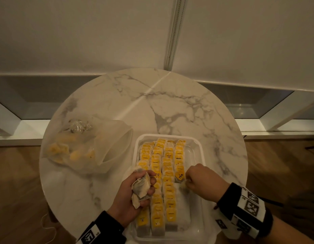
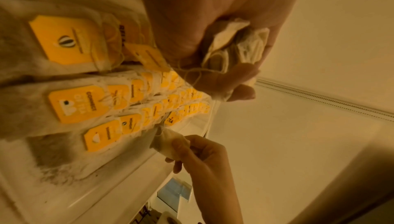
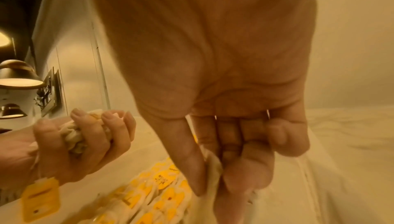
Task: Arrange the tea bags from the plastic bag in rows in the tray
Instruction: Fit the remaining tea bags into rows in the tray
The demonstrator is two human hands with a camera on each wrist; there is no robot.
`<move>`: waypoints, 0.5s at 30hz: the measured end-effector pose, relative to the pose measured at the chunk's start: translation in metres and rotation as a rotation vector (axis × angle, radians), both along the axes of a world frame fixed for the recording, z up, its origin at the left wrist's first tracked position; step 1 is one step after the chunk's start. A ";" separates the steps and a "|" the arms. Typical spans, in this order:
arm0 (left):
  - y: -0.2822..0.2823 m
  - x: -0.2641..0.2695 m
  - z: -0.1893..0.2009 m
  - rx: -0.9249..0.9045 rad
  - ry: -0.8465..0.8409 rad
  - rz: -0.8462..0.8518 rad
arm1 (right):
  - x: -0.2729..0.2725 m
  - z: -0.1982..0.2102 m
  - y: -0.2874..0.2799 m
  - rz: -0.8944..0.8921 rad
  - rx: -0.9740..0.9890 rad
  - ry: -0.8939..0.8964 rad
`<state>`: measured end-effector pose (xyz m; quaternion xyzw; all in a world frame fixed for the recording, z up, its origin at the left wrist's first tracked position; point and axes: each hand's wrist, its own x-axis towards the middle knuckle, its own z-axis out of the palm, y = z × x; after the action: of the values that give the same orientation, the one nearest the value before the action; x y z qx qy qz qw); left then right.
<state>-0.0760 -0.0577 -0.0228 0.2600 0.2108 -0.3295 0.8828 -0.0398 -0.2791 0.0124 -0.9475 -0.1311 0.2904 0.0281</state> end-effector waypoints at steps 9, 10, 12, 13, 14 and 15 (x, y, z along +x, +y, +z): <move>0.001 0.000 -0.001 -0.008 -0.006 0.009 | -0.004 0.004 -0.007 -0.293 0.312 0.164; 0.001 0.000 -0.001 -0.007 -0.007 0.007 | -0.002 0.002 -0.008 -0.303 0.347 0.188; 0.001 -0.001 -0.003 -0.005 -0.010 0.002 | 0.003 -0.001 -0.011 -0.299 0.374 0.235; 0.001 -0.001 -0.003 -0.005 -0.012 0.000 | 0.006 -0.002 -0.012 -0.298 0.376 0.266; 0.001 -0.001 -0.003 -0.003 -0.014 0.000 | 0.009 -0.003 -0.013 -0.302 0.380 0.301; 0.001 -0.001 -0.003 -0.003 -0.015 0.000 | 0.012 -0.003 -0.014 -0.299 0.376 0.331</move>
<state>-0.0770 -0.0563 -0.0257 0.2613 0.2037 -0.3278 0.8847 -0.0281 -0.2930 0.0095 -0.8742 -0.0352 0.4042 0.2666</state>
